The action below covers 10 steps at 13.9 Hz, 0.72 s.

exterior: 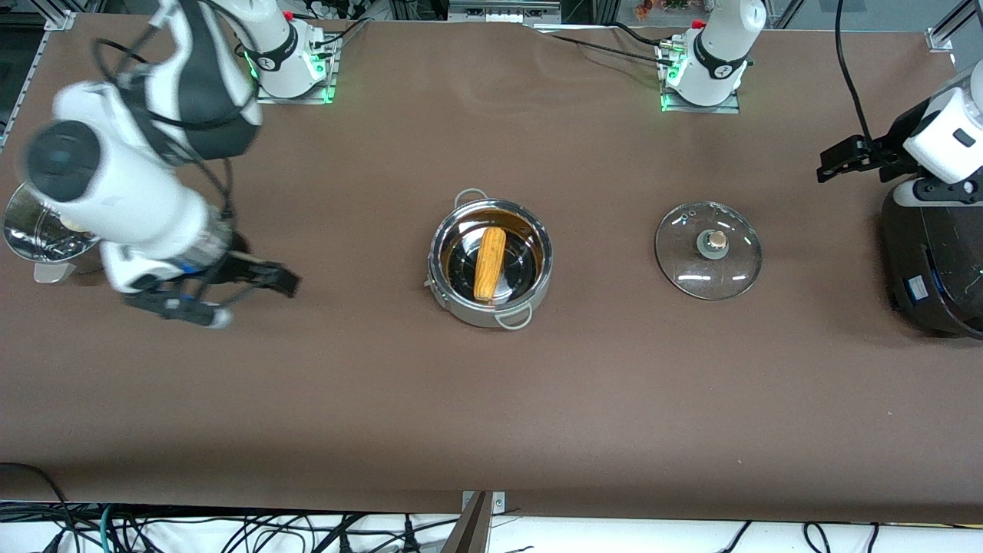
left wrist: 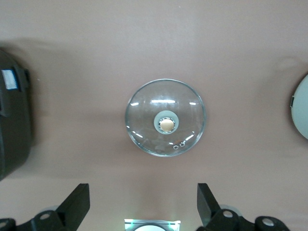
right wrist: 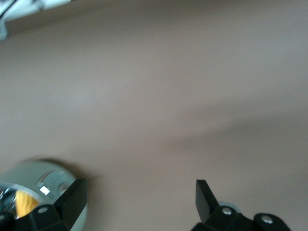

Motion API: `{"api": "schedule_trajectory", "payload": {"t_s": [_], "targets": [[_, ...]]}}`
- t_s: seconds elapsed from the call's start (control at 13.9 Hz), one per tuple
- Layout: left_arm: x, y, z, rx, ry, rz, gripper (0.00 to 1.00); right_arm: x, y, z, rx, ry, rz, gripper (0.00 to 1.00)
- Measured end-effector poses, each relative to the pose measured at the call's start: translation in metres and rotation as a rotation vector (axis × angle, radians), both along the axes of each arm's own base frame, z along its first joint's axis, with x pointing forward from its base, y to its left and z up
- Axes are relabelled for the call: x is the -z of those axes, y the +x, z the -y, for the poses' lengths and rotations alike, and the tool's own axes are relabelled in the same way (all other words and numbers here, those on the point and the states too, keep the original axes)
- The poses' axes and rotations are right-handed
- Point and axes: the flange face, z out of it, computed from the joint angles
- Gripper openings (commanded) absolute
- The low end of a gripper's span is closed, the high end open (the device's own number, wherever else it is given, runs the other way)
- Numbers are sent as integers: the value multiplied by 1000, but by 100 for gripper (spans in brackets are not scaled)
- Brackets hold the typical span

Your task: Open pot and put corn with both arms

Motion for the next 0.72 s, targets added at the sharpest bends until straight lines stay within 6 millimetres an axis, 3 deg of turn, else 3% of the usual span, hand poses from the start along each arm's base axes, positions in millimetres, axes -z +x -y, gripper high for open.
{"api": "schedule_trajectory", "payload": {"t_s": [0.14,0.29,0.36,0.5,0.65,0.72], "targets": [[1,1,5,18,36,-2,100,-33,-14,69,-92,-15,5,100],[0,1,10,31,56,0,100,-51,-46,117,-129,-21,-5,100],[-1,1,10,32,57,2,100,-55,-65,126,-134,-20,-12,100],[-3,2,8,26,57,6,100,-62,-96,115,-155,-24,-15,100],[-8,3,4,20,57,16,100,-66,-110,102,-178,-31,-9,100],[-11,3,4,20,57,22,100,-66,-110,105,-172,-31,-8,100]]}}
